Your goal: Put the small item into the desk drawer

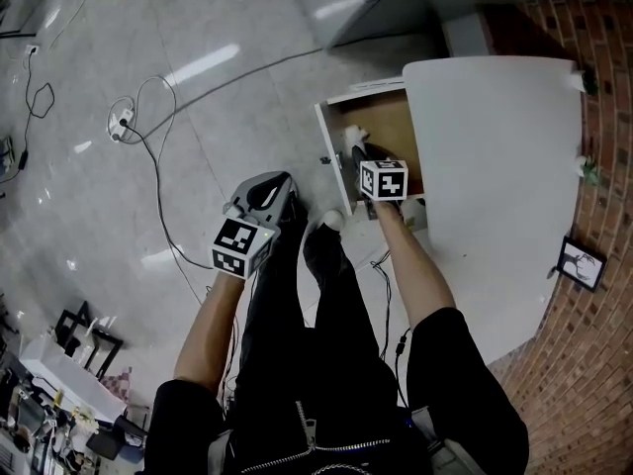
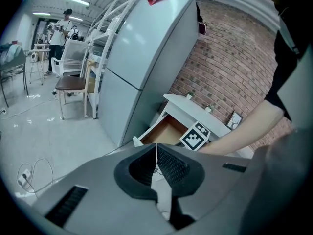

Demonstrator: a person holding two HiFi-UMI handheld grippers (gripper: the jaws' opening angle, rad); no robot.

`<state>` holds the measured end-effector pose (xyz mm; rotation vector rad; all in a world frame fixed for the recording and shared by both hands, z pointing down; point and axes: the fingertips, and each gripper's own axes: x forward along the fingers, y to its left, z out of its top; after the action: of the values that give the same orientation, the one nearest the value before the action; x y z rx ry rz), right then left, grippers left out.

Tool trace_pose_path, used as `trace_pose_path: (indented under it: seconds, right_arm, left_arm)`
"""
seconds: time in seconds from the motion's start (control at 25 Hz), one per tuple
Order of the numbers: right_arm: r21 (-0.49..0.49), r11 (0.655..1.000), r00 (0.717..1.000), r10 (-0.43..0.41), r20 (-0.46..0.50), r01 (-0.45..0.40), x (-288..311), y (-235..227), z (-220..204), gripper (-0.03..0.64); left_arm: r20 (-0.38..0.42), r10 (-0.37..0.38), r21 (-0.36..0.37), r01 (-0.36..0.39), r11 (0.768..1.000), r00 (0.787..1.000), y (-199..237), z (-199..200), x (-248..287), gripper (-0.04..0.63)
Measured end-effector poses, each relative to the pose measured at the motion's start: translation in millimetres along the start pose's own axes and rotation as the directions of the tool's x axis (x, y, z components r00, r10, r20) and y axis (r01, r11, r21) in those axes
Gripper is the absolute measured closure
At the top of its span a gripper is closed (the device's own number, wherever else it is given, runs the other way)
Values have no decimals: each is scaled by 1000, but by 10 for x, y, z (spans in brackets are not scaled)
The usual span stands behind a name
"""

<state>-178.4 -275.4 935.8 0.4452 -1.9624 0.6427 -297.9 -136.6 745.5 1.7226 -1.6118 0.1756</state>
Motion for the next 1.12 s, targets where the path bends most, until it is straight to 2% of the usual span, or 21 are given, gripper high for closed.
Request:
trace_pose_path:
  seconds: [0.28, 0.44, 0.68, 0.88, 1.12]
  right_arm:
    - [-78, 997, 999, 3, 34, 0, -679, 335, 6, 609]
    - [-98, 995, 998, 17, 64, -11, -1054, 510, 24, 609]
    - [-148, 989, 983, 36, 178, -9, -1677, 689, 180, 611]
    - [-144, 989, 952, 23, 305, 22, -2276, 704, 496, 612]
    - [-137, 990, 890, 25, 455, 42, -2976, 763, 856, 612]
  left_arm:
    - [31, 0, 25, -1, 1000, 1000, -225, 388, -208, 574]
    - [56, 8, 47, -10, 999, 998, -344, 614, -309, 574]
    - [74, -4, 102, -4, 995, 997, -595, 876, -398, 574]
    - [112, -20, 156, 2, 988, 993, -829, 1218, -518, 574]
    - [175, -28, 234, -14, 972, 984, -1088, 1660, -759, 574]
